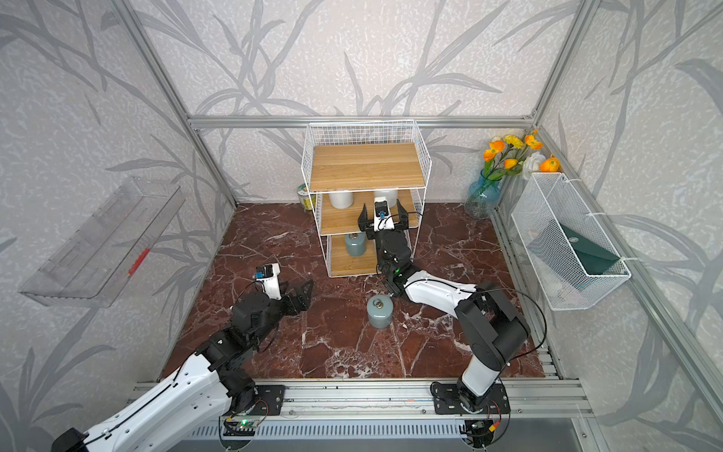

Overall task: Remove the tea canisters from the shelf
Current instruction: Pick up the tea canister from the shelf.

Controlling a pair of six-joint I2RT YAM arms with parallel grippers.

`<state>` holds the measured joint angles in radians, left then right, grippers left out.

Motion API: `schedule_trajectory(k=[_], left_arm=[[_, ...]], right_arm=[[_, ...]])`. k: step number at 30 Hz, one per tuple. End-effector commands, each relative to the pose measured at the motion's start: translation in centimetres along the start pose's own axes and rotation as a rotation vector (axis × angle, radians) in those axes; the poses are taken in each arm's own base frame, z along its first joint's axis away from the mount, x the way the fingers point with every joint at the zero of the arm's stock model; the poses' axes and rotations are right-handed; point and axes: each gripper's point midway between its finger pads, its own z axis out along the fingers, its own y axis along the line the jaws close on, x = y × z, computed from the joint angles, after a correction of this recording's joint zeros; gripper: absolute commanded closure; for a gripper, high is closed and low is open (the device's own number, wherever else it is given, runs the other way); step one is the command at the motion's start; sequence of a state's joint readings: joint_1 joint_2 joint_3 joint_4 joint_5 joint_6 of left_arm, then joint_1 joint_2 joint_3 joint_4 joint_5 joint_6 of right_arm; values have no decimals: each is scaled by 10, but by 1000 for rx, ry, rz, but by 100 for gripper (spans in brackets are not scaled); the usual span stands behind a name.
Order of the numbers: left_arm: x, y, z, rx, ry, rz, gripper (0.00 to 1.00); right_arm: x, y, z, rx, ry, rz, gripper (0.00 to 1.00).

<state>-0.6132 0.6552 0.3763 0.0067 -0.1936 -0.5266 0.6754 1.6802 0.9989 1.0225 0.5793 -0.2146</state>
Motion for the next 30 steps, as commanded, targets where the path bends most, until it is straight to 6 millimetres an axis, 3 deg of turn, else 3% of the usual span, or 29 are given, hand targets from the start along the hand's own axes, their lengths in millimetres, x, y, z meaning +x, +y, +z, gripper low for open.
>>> schedule_trajectory(k=[1, 6, 18, 30], left_arm=[[4, 4, 0, -19, 7, 3, 9], [6, 4, 2, -20, 17, 5, 8], [10, 5, 5, -29, 36, 8, 9], [17, 9, 9, -45, 51, 7, 8]], right_arm=[[-8, -12, 10, 43, -32, 14, 5], [7, -13, 27, 37, 0, 10, 5], [22, -14, 58, 54, 15, -10, 5], [23, -29, 80, 79, 12, -28, 5]])
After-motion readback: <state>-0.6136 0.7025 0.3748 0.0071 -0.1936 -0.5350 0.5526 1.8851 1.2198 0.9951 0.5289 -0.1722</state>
